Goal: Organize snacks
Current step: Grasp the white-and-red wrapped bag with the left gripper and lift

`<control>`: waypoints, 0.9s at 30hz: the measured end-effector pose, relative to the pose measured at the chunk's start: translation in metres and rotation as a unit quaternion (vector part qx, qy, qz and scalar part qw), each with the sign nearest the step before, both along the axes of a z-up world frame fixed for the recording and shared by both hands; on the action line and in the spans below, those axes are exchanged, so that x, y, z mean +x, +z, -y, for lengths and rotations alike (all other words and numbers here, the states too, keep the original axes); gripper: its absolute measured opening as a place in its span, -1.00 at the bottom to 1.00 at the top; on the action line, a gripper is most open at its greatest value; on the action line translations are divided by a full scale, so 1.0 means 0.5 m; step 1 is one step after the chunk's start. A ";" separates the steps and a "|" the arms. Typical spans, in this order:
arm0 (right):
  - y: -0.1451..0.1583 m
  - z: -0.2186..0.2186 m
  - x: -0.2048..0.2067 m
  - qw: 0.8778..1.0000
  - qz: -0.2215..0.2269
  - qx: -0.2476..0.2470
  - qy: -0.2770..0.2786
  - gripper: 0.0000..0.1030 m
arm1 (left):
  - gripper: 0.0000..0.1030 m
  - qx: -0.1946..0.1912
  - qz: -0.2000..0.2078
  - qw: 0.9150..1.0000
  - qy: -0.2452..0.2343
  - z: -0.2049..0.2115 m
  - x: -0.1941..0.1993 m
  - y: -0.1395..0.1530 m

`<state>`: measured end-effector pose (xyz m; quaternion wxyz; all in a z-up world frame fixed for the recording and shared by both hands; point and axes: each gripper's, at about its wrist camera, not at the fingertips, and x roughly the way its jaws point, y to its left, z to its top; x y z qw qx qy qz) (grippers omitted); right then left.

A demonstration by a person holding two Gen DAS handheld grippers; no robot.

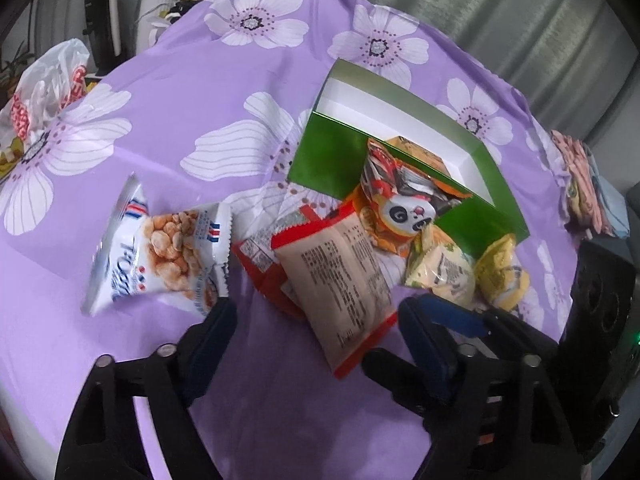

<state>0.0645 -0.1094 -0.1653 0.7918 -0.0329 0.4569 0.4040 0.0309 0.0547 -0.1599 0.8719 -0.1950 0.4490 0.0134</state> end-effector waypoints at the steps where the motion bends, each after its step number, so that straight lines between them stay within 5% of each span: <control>1: -0.002 -0.009 0.006 1.000 -0.001 0.001 0.009 0.50 | 0.49 0.000 0.000 1.000 0.001 -0.001 0.003 -0.002; 5: -0.014 -0.034 0.028 0.999 -0.010 -0.008 0.032 0.50 | 0.09 -0.002 -0.007 1.000 -0.006 -0.002 0.014 -0.011; 9: -0.021 -0.053 0.038 0.999 -0.013 -0.008 0.049 0.42 | 0.08 -0.005 -0.014 1.000 -0.008 -0.004 0.027 -0.019; 14: -0.022 -0.061 0.036 0.997 -0.020 -0.003 0.070 -0.15 | 0.01 -0.019 -0.017 1.000 -0.018 -0.002 0.033 -0.029; 27: 0.005 -0.028 -0.005 0.999 -0.002 0.028 0.032 -0.37 | -0.08 -0.032 0.008 0.999 -0.034 0.001 -0.003 0.011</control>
